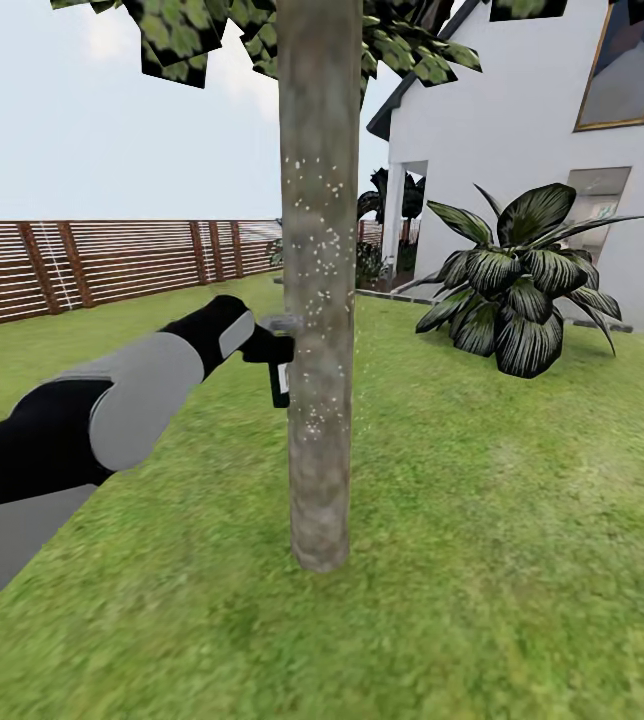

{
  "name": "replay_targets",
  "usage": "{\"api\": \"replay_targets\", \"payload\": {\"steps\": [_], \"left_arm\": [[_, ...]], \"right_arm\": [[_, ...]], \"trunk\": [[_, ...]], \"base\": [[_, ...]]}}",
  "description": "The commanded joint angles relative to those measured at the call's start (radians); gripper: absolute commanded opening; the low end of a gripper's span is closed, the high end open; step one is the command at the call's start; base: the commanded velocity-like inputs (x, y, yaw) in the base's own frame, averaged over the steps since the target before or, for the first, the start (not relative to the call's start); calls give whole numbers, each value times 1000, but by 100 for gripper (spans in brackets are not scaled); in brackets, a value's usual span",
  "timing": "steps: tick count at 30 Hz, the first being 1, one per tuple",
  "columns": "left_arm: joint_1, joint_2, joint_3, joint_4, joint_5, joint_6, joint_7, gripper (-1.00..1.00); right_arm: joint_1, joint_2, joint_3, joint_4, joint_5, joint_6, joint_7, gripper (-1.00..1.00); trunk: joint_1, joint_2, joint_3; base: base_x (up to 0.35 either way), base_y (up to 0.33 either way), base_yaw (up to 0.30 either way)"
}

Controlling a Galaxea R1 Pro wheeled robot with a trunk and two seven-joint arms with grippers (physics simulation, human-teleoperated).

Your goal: In the garden, pick up the pesticide atomizer on the floor and spray pesticide onto both trees until each tree trunk is fully covered.

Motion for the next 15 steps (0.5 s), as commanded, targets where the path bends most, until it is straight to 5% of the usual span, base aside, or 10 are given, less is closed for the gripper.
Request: {"api": "replay_targets", "payload": {"steps": [1,8,15], "left_arm": [[9,0,1,-1,1,-1,1,-100],[49,0,0,0,3,-19,-4,-100],[174,0,0,0,2,-98,-6,-100]], "right_arm": [[0,0,0,0,0,0,0,100],[0,0,0,0,0,0,0,100],[0,0,0,0,0,0,0,100]], "trunk": [[0,0,0],[0,0,0],[0,0,0]], "base": [[0,0,0],[0,0,0],[0,0,0]]}}
